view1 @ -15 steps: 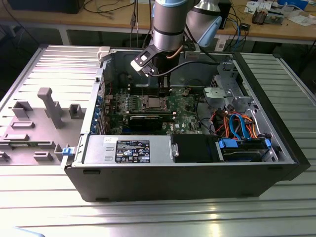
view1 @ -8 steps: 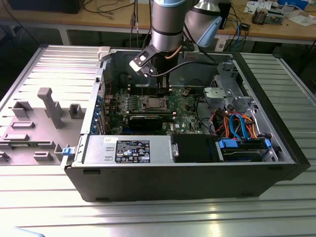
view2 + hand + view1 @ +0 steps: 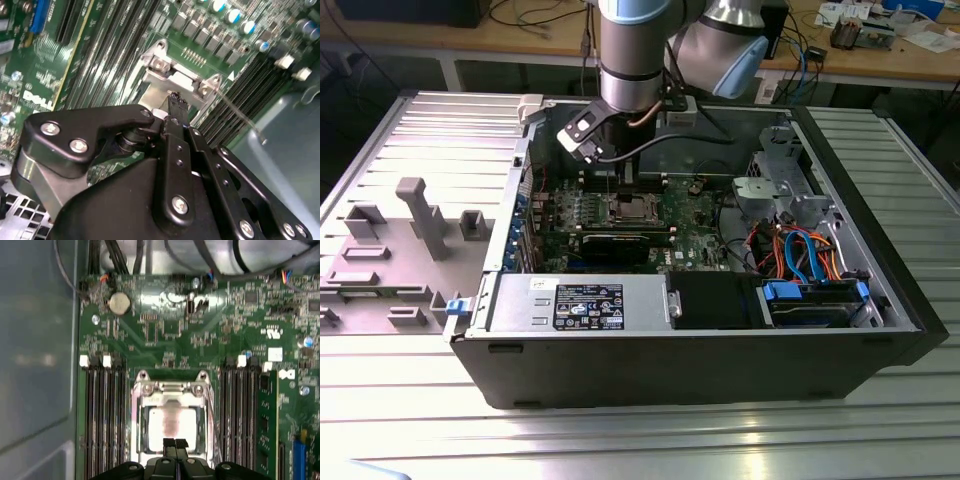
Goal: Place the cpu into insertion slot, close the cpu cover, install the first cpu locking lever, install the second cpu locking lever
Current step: 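Close the cpu cover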
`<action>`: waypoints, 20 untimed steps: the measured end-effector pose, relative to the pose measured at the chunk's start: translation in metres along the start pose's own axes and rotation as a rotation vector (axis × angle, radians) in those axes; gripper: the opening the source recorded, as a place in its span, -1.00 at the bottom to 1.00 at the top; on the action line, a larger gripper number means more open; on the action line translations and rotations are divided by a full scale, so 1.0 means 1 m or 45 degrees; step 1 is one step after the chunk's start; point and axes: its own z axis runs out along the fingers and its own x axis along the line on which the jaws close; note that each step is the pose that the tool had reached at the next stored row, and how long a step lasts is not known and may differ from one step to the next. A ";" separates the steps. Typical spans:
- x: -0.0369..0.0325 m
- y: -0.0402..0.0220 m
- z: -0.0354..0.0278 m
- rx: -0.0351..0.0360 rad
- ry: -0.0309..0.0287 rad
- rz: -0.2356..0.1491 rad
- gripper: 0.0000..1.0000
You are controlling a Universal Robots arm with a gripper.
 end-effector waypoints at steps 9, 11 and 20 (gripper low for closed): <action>-0.0001 -0.0072 0.0124 0.0004 -0.0007 -0.010 -0.79; -0.0001 -0.0073 0.0146 0.0002 -0.0010 -0.011 -0.79; 0.0001 -0.0080 0.0117 -0.0003 -0.0008 -0.010 -0.79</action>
